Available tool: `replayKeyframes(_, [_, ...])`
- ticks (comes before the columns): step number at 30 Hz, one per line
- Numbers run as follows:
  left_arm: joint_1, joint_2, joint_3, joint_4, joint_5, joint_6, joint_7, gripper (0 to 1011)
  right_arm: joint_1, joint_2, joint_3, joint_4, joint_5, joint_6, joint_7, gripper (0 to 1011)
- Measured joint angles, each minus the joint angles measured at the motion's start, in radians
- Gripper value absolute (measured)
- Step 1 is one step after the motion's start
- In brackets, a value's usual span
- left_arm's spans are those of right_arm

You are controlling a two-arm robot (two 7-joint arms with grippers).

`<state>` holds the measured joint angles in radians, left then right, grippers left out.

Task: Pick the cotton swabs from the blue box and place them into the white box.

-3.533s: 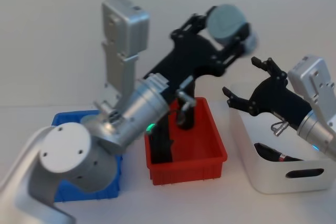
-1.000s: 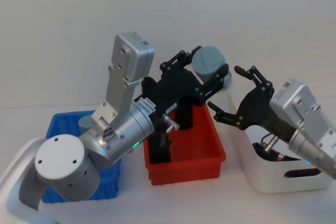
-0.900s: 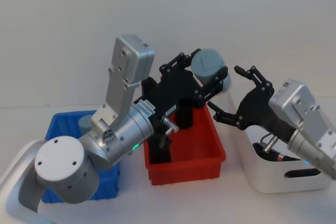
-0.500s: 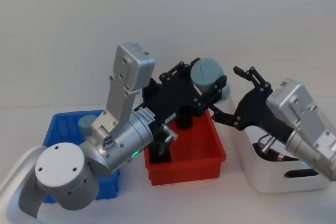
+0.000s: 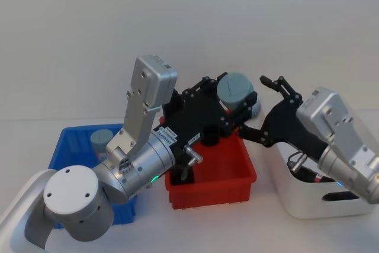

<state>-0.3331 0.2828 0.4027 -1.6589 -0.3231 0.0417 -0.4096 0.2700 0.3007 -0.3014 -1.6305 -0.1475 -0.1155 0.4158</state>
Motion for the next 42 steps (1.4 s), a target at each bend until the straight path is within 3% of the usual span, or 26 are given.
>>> replayKeyframes(15, [0.003,0.001,0.001,0.014,-0.026,-0.022,-0.017,671,0.02,-0.015,-0.009,0.028,-0.007,0.017,0.005,1000])
replayKeyframes(23, [0.004,0.001,0.001,0.017,-0.032,-0.029,-0.02,671,0.023,-0.018,-0.012,0.034,-0.009,0.021,0.008,835])
replayKeyframes(30, [0.004,0.001,0.001,0.019,-0.035,-0.031,-0.022,671,0.025,-0.02,-0.012,0.037,-0.01,0.023,0.009,633])
replayKeyframes(42, [0.005,0.001,0.001,0.02,-0.037,-0.033,-0.023,671,0.027,-0.021,-0.013,0.039,-0.01,0.024,0.009,633])
